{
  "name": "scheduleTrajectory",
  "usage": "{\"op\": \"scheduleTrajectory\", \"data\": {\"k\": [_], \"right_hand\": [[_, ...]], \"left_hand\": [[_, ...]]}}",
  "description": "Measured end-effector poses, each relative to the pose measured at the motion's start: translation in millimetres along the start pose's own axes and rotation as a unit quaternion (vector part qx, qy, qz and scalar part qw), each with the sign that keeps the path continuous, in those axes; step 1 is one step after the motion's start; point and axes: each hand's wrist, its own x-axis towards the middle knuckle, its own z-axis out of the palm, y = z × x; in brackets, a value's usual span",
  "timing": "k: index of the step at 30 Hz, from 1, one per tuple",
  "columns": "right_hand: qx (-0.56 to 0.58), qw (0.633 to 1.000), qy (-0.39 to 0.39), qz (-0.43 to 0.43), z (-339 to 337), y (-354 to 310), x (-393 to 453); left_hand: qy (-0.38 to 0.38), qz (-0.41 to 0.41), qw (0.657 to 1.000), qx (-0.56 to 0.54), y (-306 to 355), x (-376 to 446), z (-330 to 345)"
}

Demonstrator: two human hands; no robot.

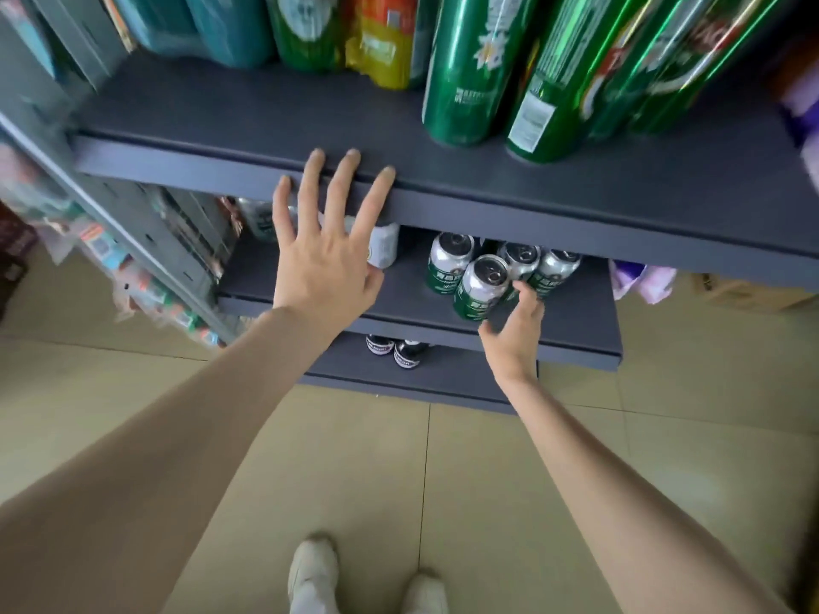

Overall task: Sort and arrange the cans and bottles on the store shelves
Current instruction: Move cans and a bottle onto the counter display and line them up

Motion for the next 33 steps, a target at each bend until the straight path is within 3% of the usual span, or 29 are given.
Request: {"op": "scheduleTrajectory", "data": {"k": [3, 6, 10, 15, 21, 33], "right_hand": [[-0.028, 0.999, -0.018, -0.031, -44.3, -9.6, -30.2], [-0.032, 0.991, -0.023, -0.128, -93.8, -32.2, -57.9], [-0.044, 0.967, 0.043, -0.246, -158.4, -85.9, -46.0], [-0.015, 0.968, 0.052, -0.243, -195.5, -151.0, 0.6], [-0.010, 0.976, 0.053, -0.209, -174.1, -204.3, 51.4], [0.104, 0.958, 0.176, -0.202, -169.6, -193.3, 47.2]], "left_hand": [[-0.072, 0.002, 0.997, 0.001, 0.4, 2.0, -21.1], [-0.139, 0.003, 0.990, 0.014, 0.8, 4.2, -38.4], [-0.217, 0.004, 0.976, -0.015, 0.6, 18.7, -73.2], [-0.171, 0.023, 0.984, -0.053, 11.5, 36.6, -109.1], [-0.141, 0.013, 0.984, -0.105, 12.1, 27.3, -116.9], [-0.131, -0.063, 0.960, -0.241, 19.1, 19.9, -99.2]]}}
